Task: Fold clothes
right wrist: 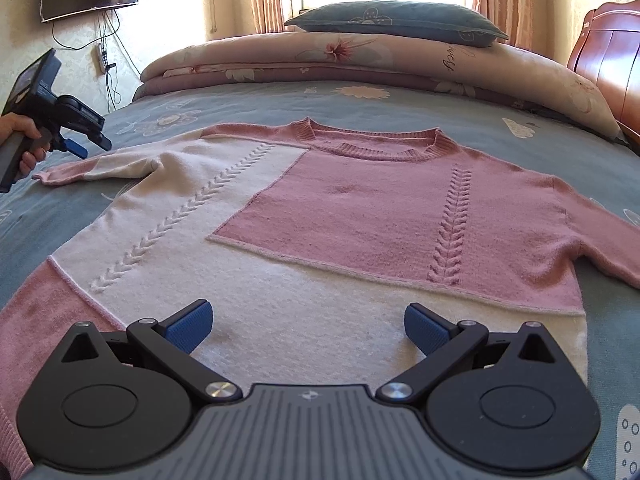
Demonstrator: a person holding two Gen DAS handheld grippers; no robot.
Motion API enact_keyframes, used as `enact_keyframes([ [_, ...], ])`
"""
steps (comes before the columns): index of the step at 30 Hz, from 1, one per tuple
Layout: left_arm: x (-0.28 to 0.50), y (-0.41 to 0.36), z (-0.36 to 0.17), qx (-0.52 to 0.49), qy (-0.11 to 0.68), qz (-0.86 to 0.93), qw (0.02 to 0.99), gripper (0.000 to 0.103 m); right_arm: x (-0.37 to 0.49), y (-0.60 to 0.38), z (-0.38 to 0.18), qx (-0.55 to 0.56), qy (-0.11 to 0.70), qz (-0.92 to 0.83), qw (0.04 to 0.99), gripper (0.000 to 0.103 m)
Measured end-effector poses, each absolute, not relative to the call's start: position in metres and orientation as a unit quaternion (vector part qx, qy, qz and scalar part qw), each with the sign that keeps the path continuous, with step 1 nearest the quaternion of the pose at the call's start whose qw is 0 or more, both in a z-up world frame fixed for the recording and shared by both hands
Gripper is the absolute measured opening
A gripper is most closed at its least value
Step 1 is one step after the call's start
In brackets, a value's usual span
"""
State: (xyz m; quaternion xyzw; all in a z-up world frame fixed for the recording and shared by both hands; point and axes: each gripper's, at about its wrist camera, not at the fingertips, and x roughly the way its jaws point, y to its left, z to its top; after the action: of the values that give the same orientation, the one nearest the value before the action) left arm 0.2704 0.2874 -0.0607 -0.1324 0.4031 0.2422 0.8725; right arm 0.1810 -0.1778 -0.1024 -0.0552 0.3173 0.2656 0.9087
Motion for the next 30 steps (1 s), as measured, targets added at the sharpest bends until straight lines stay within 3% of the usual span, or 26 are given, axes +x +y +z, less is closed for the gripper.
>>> enact_keyframes([
  [2,0.275,0.282,-0.076,-0.120,0.412,0.258,0.866,0.056,0.182,-0.178,-0.103,-0.059,0.321,0.262,0.908,0.103],
  [4,0.275,0.282,-0.081,-0.112,0.406,0.274,0.865,0.067,0.182,-0.178,-0.104,-0.061,0.323,0.258,0.908,0.103],
  [6,0.275,0.286,-0.080,-0.110,0.404,0.294,0.859,0.071,0.182,-0.177,-0.104,-0.063,0.323,0.254,0.909,0.103],
  [9,0.273,0.286,-0.071,-0.134,0.410,0.303,0.850,0.064,0.181,-0.180,-0.100,-0.056,0.320,0.253,0.911,0.103],
  [21,0.278,0.155,-0.030,-0.191,0.403,0.045,0.894,0.069,0.178,-0.190,-0.090,-0.025,0.313,0.256,0.914,0.103],
  [25,0.297,0.121,-0.045,-0.182,0.417,0.010,0.890,0.069,0.177,-0.193,-0.088,-0.021,0.311,0.258,0.915,0.103],
  [30,0.303,0.134,-0.079,-0.177,0.439,0.047,0.879,0.066,0.177,-0.192,-0.087,-0.022,0.314,0.261,0.913,0.103],
])
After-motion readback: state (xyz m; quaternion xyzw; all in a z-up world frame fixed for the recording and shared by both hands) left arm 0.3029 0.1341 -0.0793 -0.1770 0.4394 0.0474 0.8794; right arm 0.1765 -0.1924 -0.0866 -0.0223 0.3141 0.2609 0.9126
